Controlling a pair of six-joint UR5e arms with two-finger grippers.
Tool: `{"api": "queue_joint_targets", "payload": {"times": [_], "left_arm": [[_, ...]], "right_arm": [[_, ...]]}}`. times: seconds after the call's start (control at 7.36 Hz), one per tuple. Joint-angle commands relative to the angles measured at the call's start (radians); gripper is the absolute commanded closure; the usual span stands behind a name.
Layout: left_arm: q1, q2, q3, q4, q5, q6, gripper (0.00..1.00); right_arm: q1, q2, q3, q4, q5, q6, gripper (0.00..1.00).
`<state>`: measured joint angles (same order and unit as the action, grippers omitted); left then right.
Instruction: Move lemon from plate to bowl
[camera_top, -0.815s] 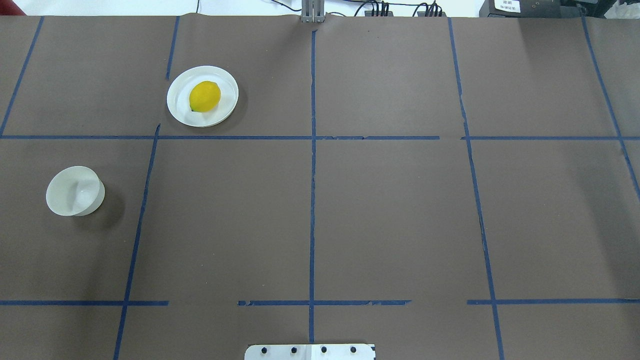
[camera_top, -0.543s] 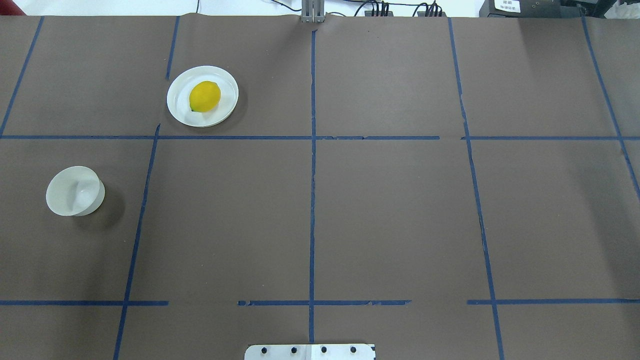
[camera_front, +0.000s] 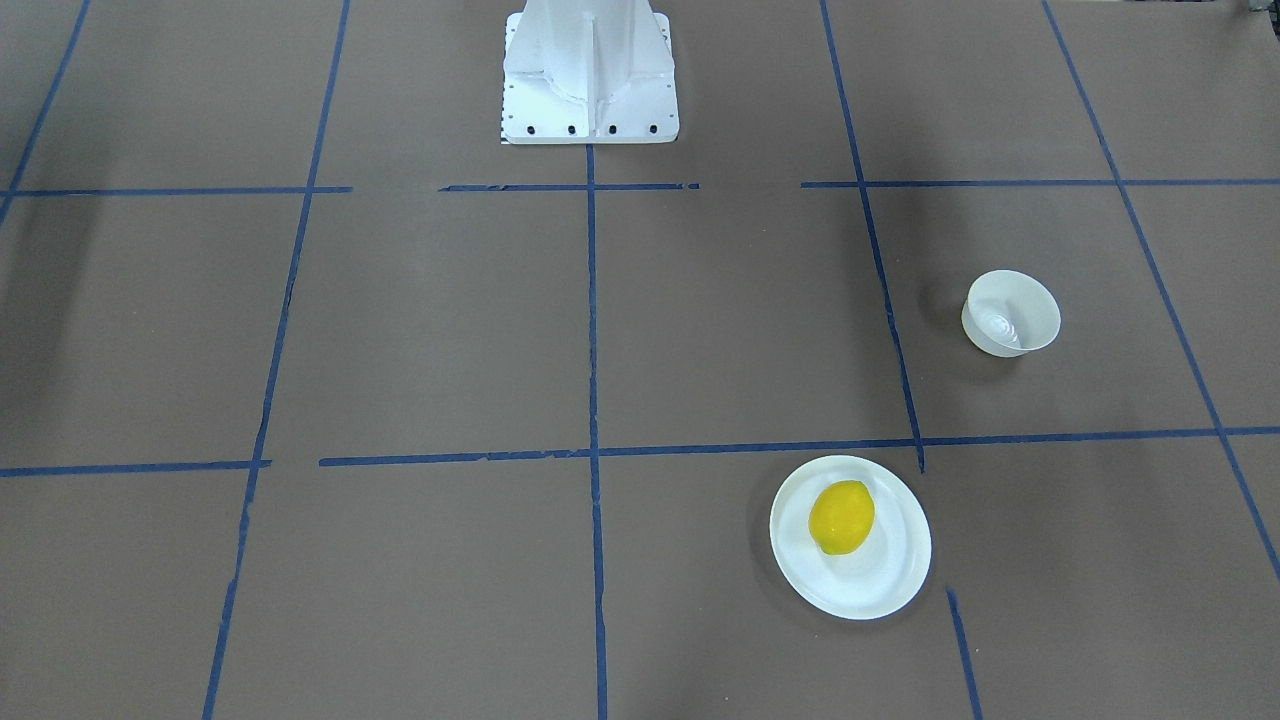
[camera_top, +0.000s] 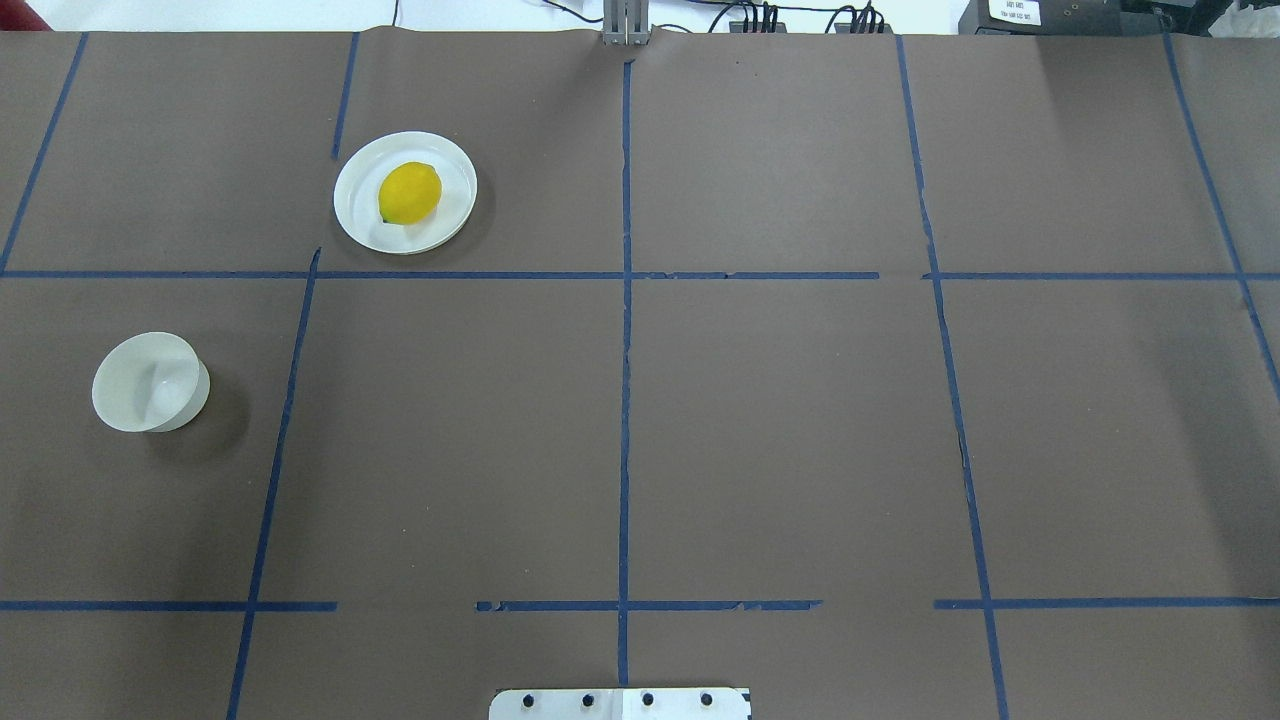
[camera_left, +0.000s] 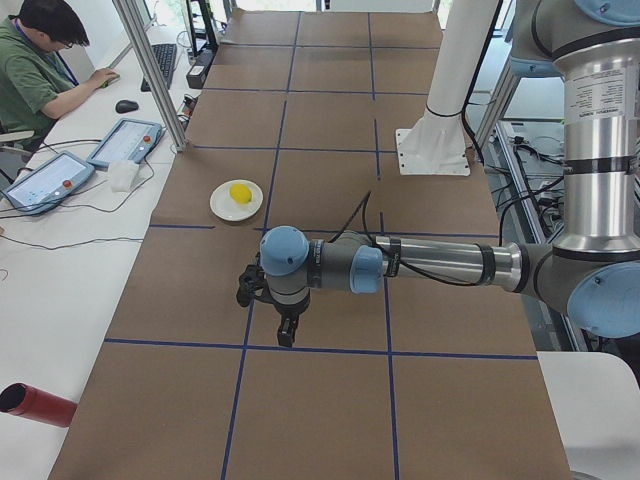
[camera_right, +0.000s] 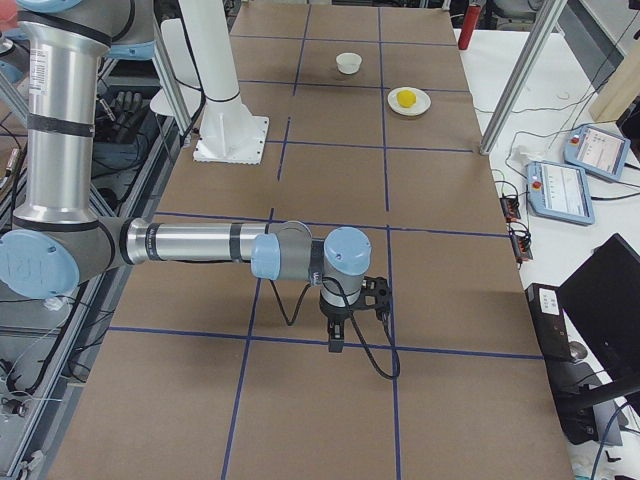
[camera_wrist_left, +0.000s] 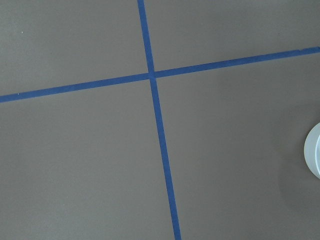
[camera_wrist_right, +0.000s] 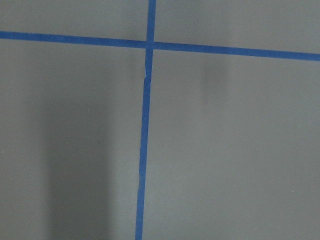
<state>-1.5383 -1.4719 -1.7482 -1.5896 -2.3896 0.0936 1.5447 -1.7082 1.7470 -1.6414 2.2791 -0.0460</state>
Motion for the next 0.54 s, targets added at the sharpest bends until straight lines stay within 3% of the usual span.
{"api": "queue_joint_targets", "payload": {"times": [0.0,0.41], "left_arm": [[0.006,-0.098,0.012,-0.015,0.0,-0.094,0.0],[0.061,-0.328,0.054,-0.013,0.007,-0.153,0.0]], "right_arm": [[0.0,0.001,0.0,0.0,-0.001,0.0,0.0],[0.0,0.001,0.0,0.0,-0.001,0.0,0.0]]}}
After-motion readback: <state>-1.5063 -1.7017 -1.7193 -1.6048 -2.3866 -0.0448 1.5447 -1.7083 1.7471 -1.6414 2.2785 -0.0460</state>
